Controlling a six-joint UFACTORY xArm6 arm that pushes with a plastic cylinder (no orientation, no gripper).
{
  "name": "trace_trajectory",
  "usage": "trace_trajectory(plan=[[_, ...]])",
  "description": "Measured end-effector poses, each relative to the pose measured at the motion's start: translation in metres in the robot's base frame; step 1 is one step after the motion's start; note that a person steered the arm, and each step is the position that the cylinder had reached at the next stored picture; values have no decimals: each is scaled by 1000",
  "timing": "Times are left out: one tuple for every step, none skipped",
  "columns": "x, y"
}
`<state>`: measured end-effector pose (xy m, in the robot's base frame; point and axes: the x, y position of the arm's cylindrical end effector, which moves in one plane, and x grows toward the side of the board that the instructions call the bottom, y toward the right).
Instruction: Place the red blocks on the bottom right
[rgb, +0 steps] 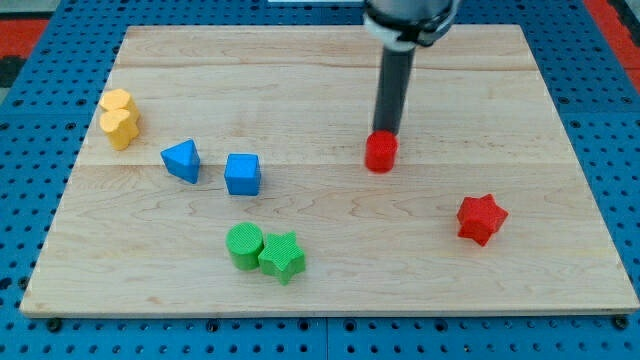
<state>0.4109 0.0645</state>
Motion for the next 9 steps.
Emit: trace_trajectory(plan=[[30,32],[57,45],[10,-9],[16,-60],[42,-14],[43,77],[57,120],[63,112],[62,117]])
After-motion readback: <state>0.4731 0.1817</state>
